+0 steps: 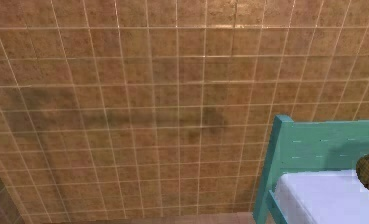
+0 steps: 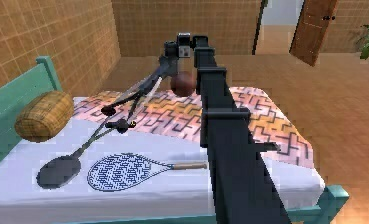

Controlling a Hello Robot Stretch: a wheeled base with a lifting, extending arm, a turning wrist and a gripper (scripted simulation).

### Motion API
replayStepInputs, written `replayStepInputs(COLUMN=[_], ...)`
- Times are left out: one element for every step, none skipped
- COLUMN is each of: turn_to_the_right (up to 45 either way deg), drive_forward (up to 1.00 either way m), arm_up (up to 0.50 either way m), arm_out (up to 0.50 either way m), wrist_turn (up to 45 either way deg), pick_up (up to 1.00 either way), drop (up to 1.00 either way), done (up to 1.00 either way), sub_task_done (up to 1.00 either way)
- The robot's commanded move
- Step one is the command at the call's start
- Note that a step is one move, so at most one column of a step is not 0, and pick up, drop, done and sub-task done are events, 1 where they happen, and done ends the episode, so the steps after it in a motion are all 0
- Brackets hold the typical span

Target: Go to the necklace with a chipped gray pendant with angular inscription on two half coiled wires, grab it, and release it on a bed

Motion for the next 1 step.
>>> replayStepInputs(turn_to_the_right=[0.0], drive_forward=[0.00], arm_up=[0.00], arm_out=[0.00], wrist_turn=[45.0], pick_up=[0.00], drop=[0.00], done=[0.00], sub_task_done=[0.00])
